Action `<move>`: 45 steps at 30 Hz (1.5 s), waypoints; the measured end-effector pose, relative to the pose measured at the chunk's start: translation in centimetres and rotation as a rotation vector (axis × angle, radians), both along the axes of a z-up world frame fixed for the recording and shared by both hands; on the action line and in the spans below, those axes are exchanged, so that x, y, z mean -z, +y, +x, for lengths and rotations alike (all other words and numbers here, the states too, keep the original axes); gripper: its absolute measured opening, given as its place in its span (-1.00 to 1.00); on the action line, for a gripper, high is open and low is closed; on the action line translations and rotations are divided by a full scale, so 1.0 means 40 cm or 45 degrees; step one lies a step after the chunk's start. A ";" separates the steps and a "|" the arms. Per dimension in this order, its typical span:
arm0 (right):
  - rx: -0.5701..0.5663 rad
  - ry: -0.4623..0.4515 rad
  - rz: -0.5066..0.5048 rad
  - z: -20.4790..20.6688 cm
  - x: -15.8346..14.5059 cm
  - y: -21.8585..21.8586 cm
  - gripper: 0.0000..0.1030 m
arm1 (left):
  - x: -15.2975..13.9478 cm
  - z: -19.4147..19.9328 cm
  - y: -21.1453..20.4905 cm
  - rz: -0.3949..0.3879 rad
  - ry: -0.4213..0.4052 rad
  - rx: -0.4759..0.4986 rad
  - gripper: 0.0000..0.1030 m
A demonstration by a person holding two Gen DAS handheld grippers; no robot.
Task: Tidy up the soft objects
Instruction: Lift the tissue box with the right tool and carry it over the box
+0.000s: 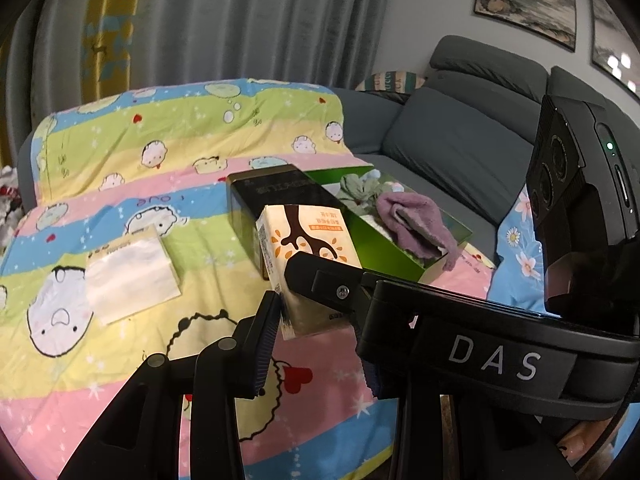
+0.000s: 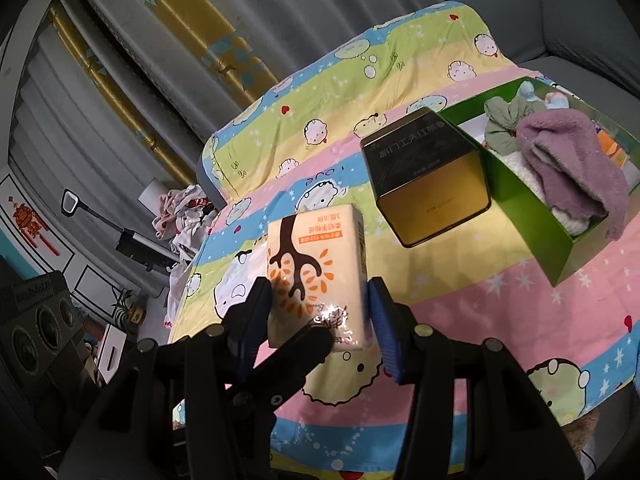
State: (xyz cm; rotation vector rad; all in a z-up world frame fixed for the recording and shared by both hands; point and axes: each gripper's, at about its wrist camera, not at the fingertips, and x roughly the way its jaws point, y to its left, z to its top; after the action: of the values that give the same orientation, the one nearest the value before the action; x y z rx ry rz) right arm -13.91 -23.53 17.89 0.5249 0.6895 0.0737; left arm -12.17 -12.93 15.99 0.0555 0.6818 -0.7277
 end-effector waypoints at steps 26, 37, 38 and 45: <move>0.108 -0.096 -0.044 -0.072 -0.051 -0.044 -0.02 | -0.040 -0.047 -0.066 -0.016 -0.125 0.093 -0.29; 0.158 -0.109 -0.045 -0.089 -0.059 -0.074 -0.02 | -0.043 -0.047 -0.100 -0.027 -0.132 0.137 -0.29; 0.163 -0.109 -0.045 -0.090 -0.060 -0.077 -0.02 | -0.042 -0.046 -0.103 -0.031 -0.129 0.139 -0.28; 0.193 -0.111 -0.045 -0.098 -0.062 -0.096 -0.02 | -0.042 -0.046 -0.124 -0.033 -0.125 0.164 -0.28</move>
State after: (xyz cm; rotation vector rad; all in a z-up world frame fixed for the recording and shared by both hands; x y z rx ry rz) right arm -17.82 -27.39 20.39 0.5355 0.5636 -0.0574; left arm -14.03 -17.90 17.68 0.1113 0.5782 -0.8516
